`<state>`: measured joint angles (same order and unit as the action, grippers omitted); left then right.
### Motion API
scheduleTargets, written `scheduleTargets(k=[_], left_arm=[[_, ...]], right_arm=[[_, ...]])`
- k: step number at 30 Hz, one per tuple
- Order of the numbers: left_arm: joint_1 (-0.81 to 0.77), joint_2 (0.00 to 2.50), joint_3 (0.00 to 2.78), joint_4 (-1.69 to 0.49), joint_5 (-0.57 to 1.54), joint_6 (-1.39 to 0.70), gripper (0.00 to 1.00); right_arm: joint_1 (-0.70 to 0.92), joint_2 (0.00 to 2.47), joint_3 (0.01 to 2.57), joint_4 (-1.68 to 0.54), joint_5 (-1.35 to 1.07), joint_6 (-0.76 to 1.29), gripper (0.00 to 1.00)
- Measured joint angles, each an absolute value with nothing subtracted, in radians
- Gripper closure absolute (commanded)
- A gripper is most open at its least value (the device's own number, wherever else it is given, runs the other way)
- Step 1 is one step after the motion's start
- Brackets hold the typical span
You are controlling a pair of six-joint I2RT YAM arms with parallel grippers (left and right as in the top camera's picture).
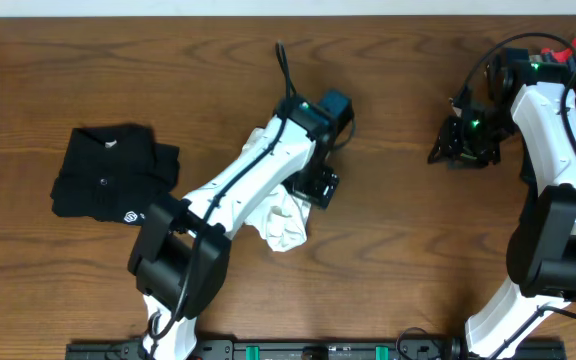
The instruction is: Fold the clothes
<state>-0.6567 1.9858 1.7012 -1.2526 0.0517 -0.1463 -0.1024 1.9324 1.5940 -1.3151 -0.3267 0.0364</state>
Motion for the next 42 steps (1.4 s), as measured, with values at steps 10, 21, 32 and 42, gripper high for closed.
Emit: scheduleTargets(k=[10,21,32,42], left_arm=[[-0.442,1.868,1.807,-1.330,-0.036,-0.161,0.64],[0.008,1.870,1.807,-1.414,0.023,-0.159,0.94],[0.148,1.856,1.807,-1.452,0.129,-0.136,0.94],[0.168,1.825,1.807,-1.455,0.136,-0.133,0.94]], right_arm=[[-0.033,1.932,1.594,-1.307,-0.503,-0.110,0.72],[0.435,1.932,1.594,-0.888,-0.601,-0.081,0.99],[0.787,2.024,1.596,-0.439,-0.381,0.063,0.99],[0.779,2.192,1.590,-0.451,-0.199,0.184,0.99]])
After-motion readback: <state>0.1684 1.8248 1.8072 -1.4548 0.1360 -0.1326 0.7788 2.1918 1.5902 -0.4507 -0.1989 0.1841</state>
